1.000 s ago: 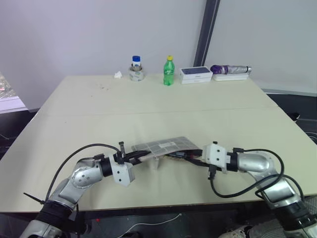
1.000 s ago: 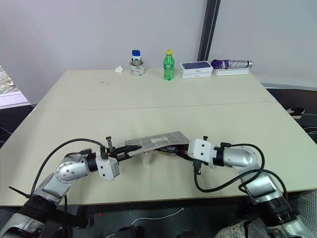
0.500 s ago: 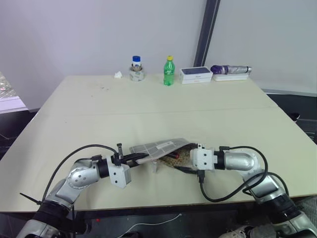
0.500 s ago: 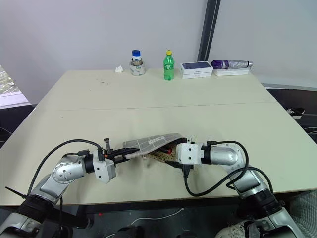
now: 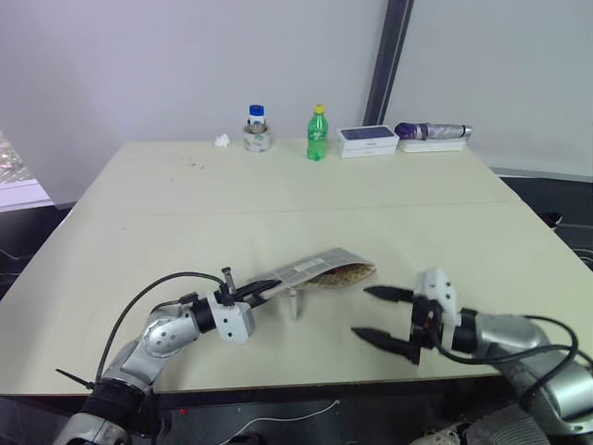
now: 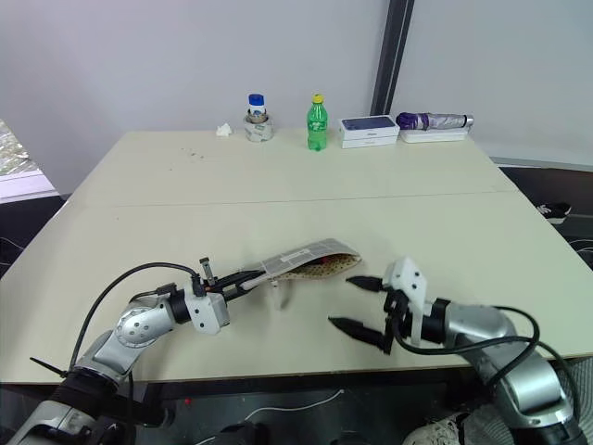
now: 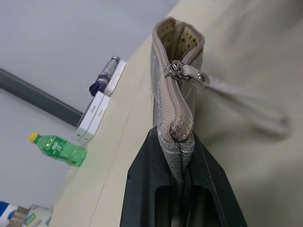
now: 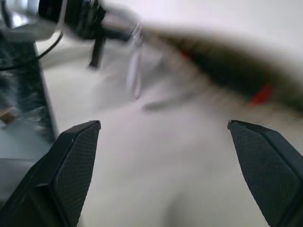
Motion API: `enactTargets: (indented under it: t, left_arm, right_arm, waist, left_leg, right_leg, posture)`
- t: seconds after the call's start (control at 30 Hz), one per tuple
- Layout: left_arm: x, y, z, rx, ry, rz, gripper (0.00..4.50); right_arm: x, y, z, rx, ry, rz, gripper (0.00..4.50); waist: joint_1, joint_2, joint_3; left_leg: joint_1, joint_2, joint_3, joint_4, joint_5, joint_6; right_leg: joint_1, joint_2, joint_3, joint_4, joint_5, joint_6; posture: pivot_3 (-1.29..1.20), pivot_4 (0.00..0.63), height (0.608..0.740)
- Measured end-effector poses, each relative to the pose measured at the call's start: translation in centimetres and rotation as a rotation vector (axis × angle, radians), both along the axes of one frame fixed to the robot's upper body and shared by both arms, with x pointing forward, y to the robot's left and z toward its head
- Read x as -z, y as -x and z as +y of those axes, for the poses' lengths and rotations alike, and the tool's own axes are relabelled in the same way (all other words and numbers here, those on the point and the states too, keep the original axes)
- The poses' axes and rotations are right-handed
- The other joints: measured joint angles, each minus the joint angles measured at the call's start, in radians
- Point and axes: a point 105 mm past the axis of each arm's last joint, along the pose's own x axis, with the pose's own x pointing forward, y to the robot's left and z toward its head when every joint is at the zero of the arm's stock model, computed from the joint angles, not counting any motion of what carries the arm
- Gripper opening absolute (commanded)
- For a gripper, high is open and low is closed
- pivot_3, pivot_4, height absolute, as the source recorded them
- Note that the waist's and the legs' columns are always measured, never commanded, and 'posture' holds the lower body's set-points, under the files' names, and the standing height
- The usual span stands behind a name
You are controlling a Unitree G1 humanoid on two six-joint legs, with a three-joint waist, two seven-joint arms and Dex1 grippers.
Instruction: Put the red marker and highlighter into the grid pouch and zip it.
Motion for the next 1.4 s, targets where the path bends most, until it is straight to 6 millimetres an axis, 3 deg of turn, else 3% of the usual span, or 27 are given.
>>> enactTargets:
  t: [0.13,0.3,0.43,0.53,0.67,0.77,0.9,1.03,1.13,1.3,1.4]
  left_arm:
    - [-0.6,-0.4,-0.8,0.016,-0.014,-0.039,0.0]
    - [-0.9,-0.9,-1.2,0.013,-0.053,-0.084,0.0]
    - [-1.0,-1.4,-1.4,0.021,-0.078,-0.121,0.0]
    - [-0.5,-1.6,-1.8,0.026,-0.083,-0.116,0.0]
    - [-0.6,-1.6,-2.4,0.035,-0.07,-0.129,0.0]
    - [-0.4,-1.4,-2.4,0.042,-0.08,-0.139,0.0]
    - [0.0,-1.2,-2.1,0.037,-0.085,-0.129,0.0]
    - [0.4,-1.2,-0.9,0.012,-0.108,-0.12,0.0]
    - [0.4,-1.1,-0.2,-0.001,-0.109,-0.114,0.0]
    - [0.2,-1.1,-0.4,0.006,-0.07,-0.088,0.0]
    - [0.1,-1.5,0.3,-0.026,-0.014,0.001,1.06]
  right_arm:
    - [2.5,-1.7,2.1,0.109,0.045,-0.003,4.47]
    - [1.1,-3.8,5.9,0.12,-0.063,-0.047,4.47]
    - [1.3,-4.8,8.3,0.101,-0.095,-0.033,4.47]
    - [1.2,-5.1,8.8,0.101,-0.114,-0.03,3.6]
    - [1.3,-5.4,9.0,0.094,-0.118,-0.033,1.52]
    - [1.4,-5.5,8.0,0.096,-0.096,-0.035,0.03]
    - [1.8,-6.1,4.6,0.137,-0.028,-0.051,0.03]
    - [2.2,-8.3,-2.6,0.292,0.097,-0.074,0.03]
    - [1.2,-9.7,-7.1,0.387,0.158,-0.117,0.03]
    - [0.3,-10.3,-7.5,0.361,0.165,-0.177,0.03]
    - [0.6,-10.0,-6.8,0.344,0.115,-0.15,0.91]
  waist:
    - [-0.003,0.0,0.0]
    - [-0.001,0.0,0.0]
    - [0.003,0.0,0.0]
    - [0.002,0.0,0.0]
    - [-0.001,0.0,0.0]
    - [0.001,0.0,0.0]
    - [0.001,0.0,0.0]
    - [0.0,0.0,0.0]
    - [-0.001,0.0,0.0]
    - [-0.003,0.0,0.0]
    - [-0.001,0.0,0.0]
  left_leg:
    - [0.0,-0.001,0.0,0.0,0.0,0.0]
    - [0.0,-0.001,0.0,0.0,0.0,0.0]
    - [-0.001,-0.001,0.0,0.0,0.0,0.0]
    - [-0.001,-0.001,0.0,0.0,0.0,0.0]
    - [-0.001,-0.001,0.0,0.0,0.0,0.0]
    - [-0.001,-0.001,0.0,0.0,0.0,0.0]
    - [-0.001,-0.001,0.001,0.0,0.0,0.0]
    - [-0.001,-0.001,0.001,0.0,0.0,0.0]
    - [-0.001,-0.001,0.001,-0.001,0.0,0.0]
    - [-0.001,0.0,0.001,-0.001,0.0,0.0]
    - [-0.001,0.0,0.001,-0.001,0.0,0.0]
  right_leg:
    - [-0.001,0.0,0.0,0.0,0.0,0.0]
    - [-0.001,0.0,0.0,0.0,0.0,0.0]
    - [-0.001,0.0,0.0,0.0,0.0,0.0]
    - [-0.001,0.0,0.0,0.0,0.0,0.0]
    - [-0.002,0.0,0.0,0.0,0.0,0.0]
    - [-0.002,0.0,0.0,0.0,0.0,0.0]
    - [-0.001,-0.001,0.0,0.0,0.0,0.0]
    - [-0.001,-0.001,0.0,0.0,0.0,0.0]
    - [-0.002,0.0,0.0,0.0,0.0,0.0]
    - [-0.002,0.0,0.0,0.0,0.0,0.0]
    - [-0.001,0.0,0.001,0.0,0.0,0.0]
  posture:
    - [0.0,0.15,0.74]
    - [0.0,0.15,0.74]
    - [0.0,0.15,0.74]
    - [0.0,0.15,0.74]
    - [0.0,0.15,0.74]
    - [0.0,0.15,0.74]
    - [0.0,0.15,0.74]
    - [0.0,0.15,0.74]
    - [0.0,0.15,0.74]
    - [0.0,0.15,0.74]
    - [0.0,0.15,0.74]
